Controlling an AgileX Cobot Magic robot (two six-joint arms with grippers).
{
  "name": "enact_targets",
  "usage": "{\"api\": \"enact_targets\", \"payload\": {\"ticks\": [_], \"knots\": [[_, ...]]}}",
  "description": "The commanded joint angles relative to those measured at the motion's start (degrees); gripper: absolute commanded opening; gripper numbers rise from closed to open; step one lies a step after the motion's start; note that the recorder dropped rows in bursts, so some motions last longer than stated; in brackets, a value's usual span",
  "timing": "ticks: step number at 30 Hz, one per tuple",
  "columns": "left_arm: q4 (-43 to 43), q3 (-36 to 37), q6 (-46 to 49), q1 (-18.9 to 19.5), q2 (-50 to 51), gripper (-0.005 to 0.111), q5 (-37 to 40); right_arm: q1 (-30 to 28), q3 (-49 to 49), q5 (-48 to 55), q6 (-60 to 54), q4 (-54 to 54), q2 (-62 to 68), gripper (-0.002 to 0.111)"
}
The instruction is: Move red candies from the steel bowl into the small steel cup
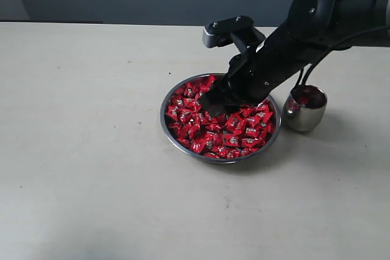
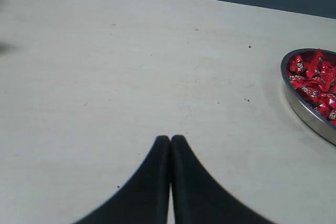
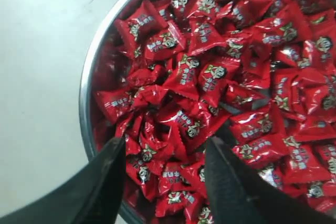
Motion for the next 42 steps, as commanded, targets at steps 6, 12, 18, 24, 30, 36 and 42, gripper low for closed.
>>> {"api": "enact_targets", "payload": {"ticks": [6,12,18,24,30,36,42], "knots": [[-0.05,0.10,-0.09,0.09,-0.22,0.000,-0.34,2.41,-6.81,3.03,0.49,2.71,8.29,0.046],[-0.05,0.10,-0.09,0.09,-0.22,0.000,-0.34,2.41,-14.42,4.75,4.19,2.31,14.75,0.046],[-0.05,0.10,-0.09,0.09,-0.22,0.000,-0.34,2.41,-21.16,6.61,6.20,2.31,20.07,0.046],[-0.05,0.10,-0.09,0.09,-0.22,0.000,-0.34,2.50,-25.77,8.42,7.79,2.47,23.20,0.046],[-0.05,0.10,-0.09,0.09,-0.22,0.000,-0.34,2.87,-26.88,8.60,8.55,3.62,25.09,0.046],[-0.05,0.10,-0.09,0.09,-0.22,0.000,-0.34,2.87,-27.00,7.73,8.55,6.38,27.14,0.037],[-0.05,0.10,-0.09,0.09,-0.22,0.000,-0.34,2.75,-27.00,7.00,8.88,6.13,26.36,0.000]]}}
